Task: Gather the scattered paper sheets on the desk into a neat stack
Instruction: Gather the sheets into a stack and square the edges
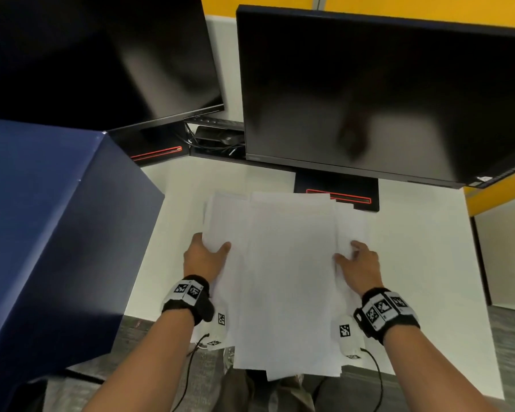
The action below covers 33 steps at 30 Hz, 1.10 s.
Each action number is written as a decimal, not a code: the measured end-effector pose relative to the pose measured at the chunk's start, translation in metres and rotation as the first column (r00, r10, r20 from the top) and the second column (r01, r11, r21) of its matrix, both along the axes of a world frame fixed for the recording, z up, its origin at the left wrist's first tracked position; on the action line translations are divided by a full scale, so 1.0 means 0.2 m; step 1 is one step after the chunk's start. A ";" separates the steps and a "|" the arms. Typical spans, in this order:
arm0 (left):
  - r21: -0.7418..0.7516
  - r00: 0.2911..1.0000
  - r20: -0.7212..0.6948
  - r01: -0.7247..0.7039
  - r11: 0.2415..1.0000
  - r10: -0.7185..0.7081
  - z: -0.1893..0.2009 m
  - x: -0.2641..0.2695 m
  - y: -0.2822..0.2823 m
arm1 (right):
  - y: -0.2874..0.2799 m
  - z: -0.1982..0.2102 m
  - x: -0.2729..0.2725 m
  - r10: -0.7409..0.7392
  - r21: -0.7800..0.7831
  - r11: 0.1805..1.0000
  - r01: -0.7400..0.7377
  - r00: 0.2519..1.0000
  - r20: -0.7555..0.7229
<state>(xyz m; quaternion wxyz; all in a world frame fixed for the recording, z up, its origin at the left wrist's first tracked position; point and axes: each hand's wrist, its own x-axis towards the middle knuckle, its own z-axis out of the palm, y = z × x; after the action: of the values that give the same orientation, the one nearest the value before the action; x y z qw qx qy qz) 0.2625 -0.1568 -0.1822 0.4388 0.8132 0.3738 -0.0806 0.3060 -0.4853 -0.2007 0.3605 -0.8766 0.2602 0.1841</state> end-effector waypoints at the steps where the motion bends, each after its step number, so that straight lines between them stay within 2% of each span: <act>1: -0.006 0.999 0.005 -0.034 0.999 0.034 0.01 0.00 0.04 | -0.02 0.01 0.00 -0.083 -0.080 0.993 0.082 0.997 -0.003; 3: -0.005 0.997 -0.030 -0.069 0.998 0.069 0.01 0.00 0.10 | -0.06 0.03 0.00 -0.239 -0.150 0.962 0.230 0.970 -0.046; 5: -0.014 0.997 -0.071 -0.027 1.000 0.026 -0.01 0.00 0.10 | -0.04 0.03 0.02 -0.268 -0.116 0.959 0.257 0.959 -0.095; 9: -0.055 0.991 -0.089 0.093 0.994 -0.098 -0.02 0.05 -0.09 | 0.14 0.00 0.06 -0.058 0.049 0.997 0.060 0.997 -0.049; 12: -0.120 0.995 -0.058 0.076 0.990 -0.083 -0.03 0.08 -0.14 | 0.21 -0.02 0.09 0.058 0.038 0.998 -0.058 0.998 -0.019; 13: -0.136 0.999 -0.033 0.031 0.990 -0.036 -0.03 0.10 -0.11 | 0.18 -0.02 0.11 0.019 -0.004 1.000 -0.019 1.000 -0.009; 15: -0.143 0.999 -0.021 -0.044 0.989 0.041 -0.06 0.16 0.00 | 0.12 -0.01 0.16 -0.170 -0.059 0.984 0.169 0.985 -0.007; 17: -0.089 0.999 -0.039 -0.020 0.996 0.016 -0.08 0.23 0.07 | 0.08 -0.01 0.21 -0.275 -0.054 0.960 0.273 0.961 -0.022; 21: -0.049 0.995 -0.055 0.075 0.996 -0.078 -0.08 0.34 -0.01 | 0.26 -0.03 0.28 -0.091 0.030 0.995 0.093 0.995 -0.044; 24: -0.124 0.994 -0.001 0.107 0.986 -0.108 -0.06 0.36 -0.11 | 0.39 -0.02 0.28 0.032 0.136 0.990 -0.028 0.999 -0.028; 26: -0.192 0.994 0.046 0.102 0.976 -0.094 -0.05 0.34 -0.11 | 0.38 -0.02 0.25 0.056 0.162 0.985 -0.054 0.998 -0.006; 29: -0.204 0.995 0.036 0.100 0.974 -0.095 -0.06 0.21 0.00 | 0.21 -0.07 0.15 -0.004 0.103 0.995 0.002 1.000 0.015; 31: -0.122 0.980 -0.021 0.194 0.973 -0.198 -0.10 0.06 0.05 | 0.15 -0.06 0.03 0.073 -0.013 0.997 -0.073 0.997 -0.020; 33: -0.078 0.963 -0.082 0.250 0.965 -0.256 -0.12 -0.07 0.03 | 0.19 -0.05 -0.09 0.043 -0.025 0.999 -0.043 0.999 -0.007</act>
<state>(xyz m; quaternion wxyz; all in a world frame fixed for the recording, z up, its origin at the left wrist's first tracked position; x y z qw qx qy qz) 0.2489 -0.1501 -0.2055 0.4343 0.8346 0.2837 -0.1854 0.2884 -0.4482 -0.2099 0.3447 -0.8858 0.2448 0.1915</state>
